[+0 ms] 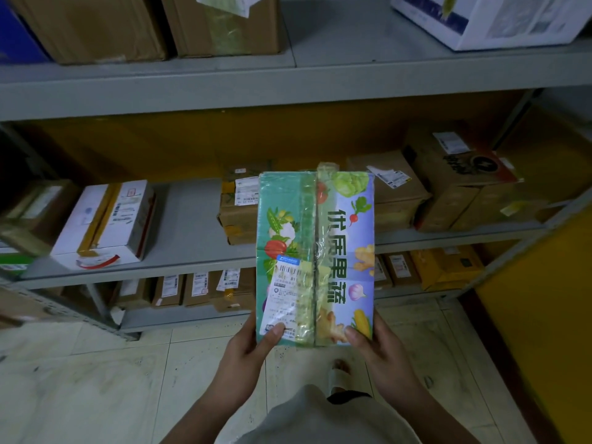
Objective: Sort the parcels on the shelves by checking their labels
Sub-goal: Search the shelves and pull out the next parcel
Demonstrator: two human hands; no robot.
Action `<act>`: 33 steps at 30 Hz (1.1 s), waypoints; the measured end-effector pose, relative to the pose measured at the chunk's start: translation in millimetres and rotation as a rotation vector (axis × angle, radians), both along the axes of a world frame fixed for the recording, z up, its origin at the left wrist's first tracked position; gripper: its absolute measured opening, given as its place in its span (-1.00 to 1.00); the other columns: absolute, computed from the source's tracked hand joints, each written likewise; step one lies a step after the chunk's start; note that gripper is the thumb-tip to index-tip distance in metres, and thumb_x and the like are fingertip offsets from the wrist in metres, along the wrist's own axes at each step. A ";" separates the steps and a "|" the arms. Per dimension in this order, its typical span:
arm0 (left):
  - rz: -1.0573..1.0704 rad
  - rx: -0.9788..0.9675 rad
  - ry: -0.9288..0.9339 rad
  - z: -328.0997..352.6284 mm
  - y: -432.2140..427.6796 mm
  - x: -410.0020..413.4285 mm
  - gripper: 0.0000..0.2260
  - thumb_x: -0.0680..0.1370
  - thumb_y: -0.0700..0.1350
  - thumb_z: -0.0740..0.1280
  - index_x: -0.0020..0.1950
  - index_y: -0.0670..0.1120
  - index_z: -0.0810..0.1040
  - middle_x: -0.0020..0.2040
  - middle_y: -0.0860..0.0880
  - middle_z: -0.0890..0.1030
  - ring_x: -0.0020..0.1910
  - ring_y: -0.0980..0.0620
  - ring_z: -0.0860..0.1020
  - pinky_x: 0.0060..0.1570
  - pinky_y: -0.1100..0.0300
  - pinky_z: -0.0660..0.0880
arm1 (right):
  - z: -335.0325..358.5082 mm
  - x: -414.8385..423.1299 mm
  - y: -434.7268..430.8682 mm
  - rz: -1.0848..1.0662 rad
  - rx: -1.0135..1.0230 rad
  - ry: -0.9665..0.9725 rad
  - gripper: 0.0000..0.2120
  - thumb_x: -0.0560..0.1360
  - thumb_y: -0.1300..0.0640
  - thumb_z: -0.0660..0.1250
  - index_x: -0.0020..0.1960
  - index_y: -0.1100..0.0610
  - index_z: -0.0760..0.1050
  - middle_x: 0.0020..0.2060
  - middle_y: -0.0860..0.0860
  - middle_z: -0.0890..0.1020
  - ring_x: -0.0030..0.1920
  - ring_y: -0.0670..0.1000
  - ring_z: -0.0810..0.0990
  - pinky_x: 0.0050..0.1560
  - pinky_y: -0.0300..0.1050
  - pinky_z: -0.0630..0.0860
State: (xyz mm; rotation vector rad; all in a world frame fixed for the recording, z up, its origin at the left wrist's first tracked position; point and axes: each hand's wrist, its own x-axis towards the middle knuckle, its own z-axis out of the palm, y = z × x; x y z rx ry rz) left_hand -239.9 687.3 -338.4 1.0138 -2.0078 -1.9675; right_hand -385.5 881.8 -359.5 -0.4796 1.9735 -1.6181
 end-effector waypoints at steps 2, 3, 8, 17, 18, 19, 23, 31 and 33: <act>-0.006 0.001 -0.010 -4.6 1.1 -5.4 -0.61 0.57 0.11 0.35 0.40 0.15 0.47 0.19 0.24 0.67 0.20 0.22 0.62 0.17 0.30 0.52 | -3.1 -5.6 0.9 0.001 -0.003 -0.015 -0.56 0.57 0.20 0.37 0.42 0.01 0.43 0.16 -0.21 0.68 0.17 -0.16 0.65 0.08 -0.38 0.52; -0.008 0.000 -0.015 -6.4 1.2 -9.3 -0.63 0.57 0.14 0.37 0.38 0.18 0.47 0.17 0.26 0.67 0.19 0.23 0.62 0.13 0.32 0.53 | -4.8 -9.4 1.3 0.001 -0.007 -0.021 -0.55 0.57 0.19 0.37 0.44 0.01 0.42 0.17 -0.21 0.68 0.18 -0.17 0.65 0.09 -0.38 0.52; 0.005 0.021 -0.029 -12.6 0.5 -37.2 -0.60 0.53 0.13 0.33 0.36 0.18 0.47 0.16 0.28 0.67 0.17 0.25 0.62 0.16 0.29 0.55 | -15.0 -34.6 0.2 -0.019 -0.002 -0.064 -0.50 0.52 0.07 0.38 0.45 0.00 0.42 0.19 -0.20 0.67 0.19 -0.15 0.65 0.19 -0.24 0.58; 0.063 0.091 -0.139 -33.1 -5.3 -113.4 -0.46 0.44 0.34 0.41 0.37 0.18 0.52 0.15 0.22 0.70 0.12 0.22 0.65 0.19 0.21 0.56 | -42.9 -120.4 -15.1 -0.015 0.044 -0.226 -0.64 0.55 0.14 0.44 0.32 -0.03 0.53 0.13 -0.06 0.72 0.13 -0.03 0.70 0.15 -0.06 0.63; 0.076 0.108 -0.161 -36.0 -8.0 -122.5 -0.44 0.39 0.36 0.41 0.34 0.19 0.54 0.13 0.22 0.70 0.13 0.18 0.66 0.25 0.10 0.56 | -47.9 -131.5 -19.9 -0.014 0.053 -0.267 -0.66 0.55 0.14 0.45 0.30 -0.01 0.54 0.12 -0.02 0.73 0.12 0.03 0.71 0.11 -0.07 0.64; 0.092 0.133 -0.179 -40.0 -11.6 -132.4 -0.44 0.37 0.35 0.41 0.32 0.17 0.55 0.10 0.21 0.72 0.13 0.14 0.67 0.27 0.04 0.55 | -51.4 -143.3 -24.7 -0.010 0.060 -0.305 -0.68 0.55 0.16 0.44 0.29 0.02 0.55 0.08 -0.01 0.74 0.11 0.09 0.71 0.07 -0.07 0.65; 0.200 0.279 -0.204 -50.4 -22.5 -170.8 -0.70 0.60 0.00 0.40 0.31 -0.02 0.56 -0.02 0.09 0.76 0.09 0.04 0.68 0.23 0.01 0.57 | -65.0 -189.3 -42.5 0.009 0.123 -0.362 -0.62 0.53 0.05 0.47 0.32 0.08 0.55 -0.01 0.02 0.75 -0.01 0.22 0.72 -0.09 -0.05 0.65; 0.279 0.264 -0.171 -57.0 -51.0 -212.7 -0.78 0.64 -0.19 0.34 0.28 -0.09 0.58 0.13 -0.08 0.72 0.10 -0.03 0.69 0.09 0.10 0.62 | -71.4 -241.0 -70.8 0.020 0.157 -0.407 -0.76 0.59 0.15 0.38 0.23 -0.04 0.51 0.05 -0.03 0.68 -0.07 0.11 0.74 0.02 -0.07 0.65; 0.253 0.175 -0.150 -52.7 -62.7 -226.0 -0.79 0.65 -0.24 0.30 0.22 -0.02 0.60 0.06 -0.01 0.74 0.06 0.00 0.70 0.07 0.14 0.61 | -67.5 -252.9 -85.4 0.016 0.140 -0.346 -0.71 0.60 0.19 0.35 0.29 -0.01 0.47 0.03 -0.04 0.66 -0.02 0.12 0.73 0.08 -0.05 0.63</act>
